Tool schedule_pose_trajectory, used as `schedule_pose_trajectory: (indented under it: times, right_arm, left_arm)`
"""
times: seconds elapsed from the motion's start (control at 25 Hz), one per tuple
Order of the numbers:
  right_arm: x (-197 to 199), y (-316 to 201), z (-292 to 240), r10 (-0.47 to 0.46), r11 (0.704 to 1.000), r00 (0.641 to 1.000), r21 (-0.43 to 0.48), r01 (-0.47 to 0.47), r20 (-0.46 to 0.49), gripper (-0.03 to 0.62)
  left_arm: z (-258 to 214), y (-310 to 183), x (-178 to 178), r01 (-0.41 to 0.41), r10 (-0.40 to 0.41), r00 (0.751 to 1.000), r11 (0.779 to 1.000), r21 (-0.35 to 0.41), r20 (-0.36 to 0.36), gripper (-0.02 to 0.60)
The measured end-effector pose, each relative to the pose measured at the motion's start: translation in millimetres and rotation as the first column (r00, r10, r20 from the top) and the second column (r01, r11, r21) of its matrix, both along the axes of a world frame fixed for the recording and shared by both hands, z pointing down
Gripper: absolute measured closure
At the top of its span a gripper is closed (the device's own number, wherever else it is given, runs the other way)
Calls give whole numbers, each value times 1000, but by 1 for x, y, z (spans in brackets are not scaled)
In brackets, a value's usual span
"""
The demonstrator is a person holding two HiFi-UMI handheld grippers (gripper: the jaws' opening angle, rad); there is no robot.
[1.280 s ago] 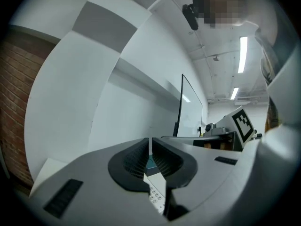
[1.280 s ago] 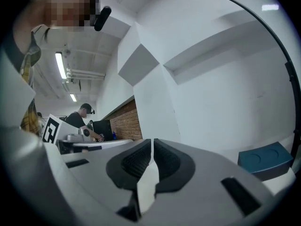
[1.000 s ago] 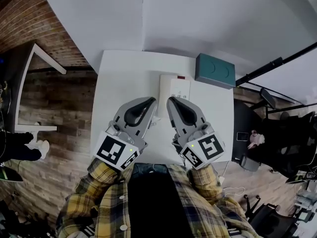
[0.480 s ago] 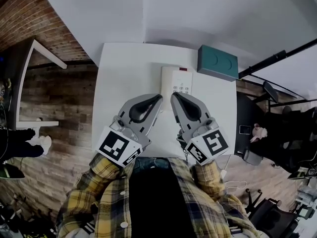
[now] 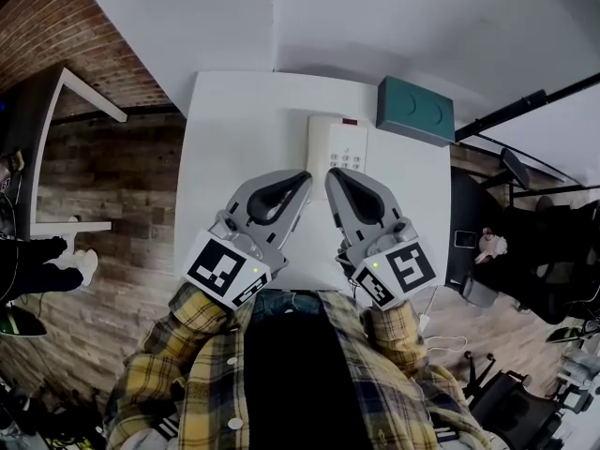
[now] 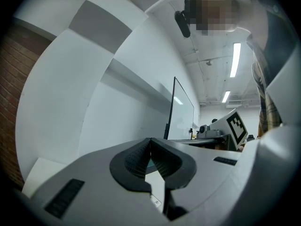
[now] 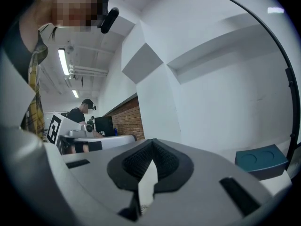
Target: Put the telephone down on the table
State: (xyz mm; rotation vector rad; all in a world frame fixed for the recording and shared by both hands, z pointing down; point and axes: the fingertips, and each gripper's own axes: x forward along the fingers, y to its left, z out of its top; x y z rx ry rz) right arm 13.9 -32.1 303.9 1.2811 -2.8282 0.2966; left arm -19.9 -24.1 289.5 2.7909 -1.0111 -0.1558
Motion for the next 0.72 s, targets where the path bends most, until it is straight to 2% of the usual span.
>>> schedule_pose_trajectory:
  times: [0.72]
  right_arm:
    - [3,-5,3,27,999,999,-22,-27,28,571]
  left_arm:
    - [4,-5,1,5,-5,1000,1000,-7,3,565]
